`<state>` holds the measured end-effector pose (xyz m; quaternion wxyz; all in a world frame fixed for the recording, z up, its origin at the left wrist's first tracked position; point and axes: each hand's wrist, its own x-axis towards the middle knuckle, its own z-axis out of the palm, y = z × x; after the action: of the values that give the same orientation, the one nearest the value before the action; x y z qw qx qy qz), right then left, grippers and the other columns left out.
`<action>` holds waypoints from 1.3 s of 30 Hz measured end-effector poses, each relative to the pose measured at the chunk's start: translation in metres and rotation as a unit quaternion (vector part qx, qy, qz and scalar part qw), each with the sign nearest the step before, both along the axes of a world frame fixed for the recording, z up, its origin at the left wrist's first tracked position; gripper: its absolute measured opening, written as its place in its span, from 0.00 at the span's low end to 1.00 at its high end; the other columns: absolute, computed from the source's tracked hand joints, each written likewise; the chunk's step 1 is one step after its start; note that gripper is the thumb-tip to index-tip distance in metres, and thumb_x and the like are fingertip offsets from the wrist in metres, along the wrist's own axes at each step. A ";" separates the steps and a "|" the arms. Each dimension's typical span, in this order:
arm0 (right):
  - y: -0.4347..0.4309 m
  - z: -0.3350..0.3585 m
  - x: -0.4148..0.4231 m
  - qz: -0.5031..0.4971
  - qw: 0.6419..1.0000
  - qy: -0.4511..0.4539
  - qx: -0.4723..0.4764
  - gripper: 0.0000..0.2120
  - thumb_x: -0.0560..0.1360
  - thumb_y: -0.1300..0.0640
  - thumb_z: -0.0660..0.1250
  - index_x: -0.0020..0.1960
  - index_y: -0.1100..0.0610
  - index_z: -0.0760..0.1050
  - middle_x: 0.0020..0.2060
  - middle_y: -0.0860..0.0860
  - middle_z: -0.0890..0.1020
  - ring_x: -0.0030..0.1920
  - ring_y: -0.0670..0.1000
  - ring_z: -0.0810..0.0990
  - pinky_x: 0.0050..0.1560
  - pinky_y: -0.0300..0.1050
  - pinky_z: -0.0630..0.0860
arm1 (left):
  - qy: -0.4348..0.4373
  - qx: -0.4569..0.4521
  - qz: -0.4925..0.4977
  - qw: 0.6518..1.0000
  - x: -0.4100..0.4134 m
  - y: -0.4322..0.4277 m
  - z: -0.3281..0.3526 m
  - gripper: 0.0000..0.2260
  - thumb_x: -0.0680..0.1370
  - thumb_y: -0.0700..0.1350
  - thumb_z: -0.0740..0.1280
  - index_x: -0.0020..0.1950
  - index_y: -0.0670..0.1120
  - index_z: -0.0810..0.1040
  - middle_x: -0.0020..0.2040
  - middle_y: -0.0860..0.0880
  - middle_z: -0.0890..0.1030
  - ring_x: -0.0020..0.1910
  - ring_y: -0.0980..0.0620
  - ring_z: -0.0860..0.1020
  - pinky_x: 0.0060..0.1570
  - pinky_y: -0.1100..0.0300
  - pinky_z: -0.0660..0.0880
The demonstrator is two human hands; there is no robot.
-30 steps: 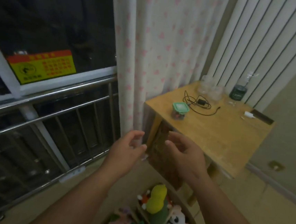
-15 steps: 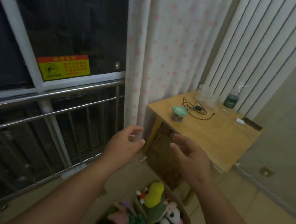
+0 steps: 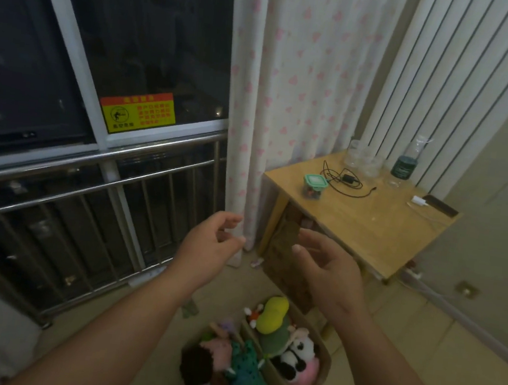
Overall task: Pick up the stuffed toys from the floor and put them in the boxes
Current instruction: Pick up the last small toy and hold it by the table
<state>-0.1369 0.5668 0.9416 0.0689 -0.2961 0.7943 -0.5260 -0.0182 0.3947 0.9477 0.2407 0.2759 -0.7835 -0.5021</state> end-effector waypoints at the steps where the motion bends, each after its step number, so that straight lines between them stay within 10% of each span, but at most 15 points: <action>1: -0.001 0.000 0.001 -0.004 1.000 0.000 0.000 0.14 0.75 0.51 0.69 0.60 0.47 0.78 0.48 0.38 0.81 0.48 0.33 0.78 0.38 0.23 0.72 | 0.001 0.001 -0.001 1.000 0.001 -0.001 0.000 0.14 0.75 0.43 0.69 0.60 0.53 0.76 0.53 0.58 0.77 0.51 0.60 0.77 0.55 0.59 0.75; 29: -0.175 -0.031 0.085 -0.077 0.996 -0.028 0.032 0.16 0.74 0.50 0.70 0.62 0.45 0.77 0.51 0.38 0.81 0.50 0.36 0.79 0.51 0.42 0.80 | -0.025 0.013 -0.056 0.998 0.068 -0.195 -0.030 0.14 0.76 0.44 0.69 0.61 0.53 0.76 0.55 0.57 0.78 0.54 0.58 0.76 0.54 0.59 0.74; 39: -0.190 -0.022 0.039 -0.068 0.997 -0.002 0.036 0.16 0.75 0.50 0.69 0.63 0.46 0.77 0.52 0.41 0.81 0.50 0.34 0.78 0.46 0.34 0.75 | -0.014 0.021 -0.061 0.998 0.027 -0.199 -0.028 0.15 0.76 0.45 0.68 0.63 0.54 0.75 0.56 0.58 0.77 0.53 0.61 0.76 0.46 0.66 0.73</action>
<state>-0.0976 0.3765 0.9198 0.0448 -0.2376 0.8311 -0.5008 0.0084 0.1952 0.9201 0.1932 0.2395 -0.7913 -0.5284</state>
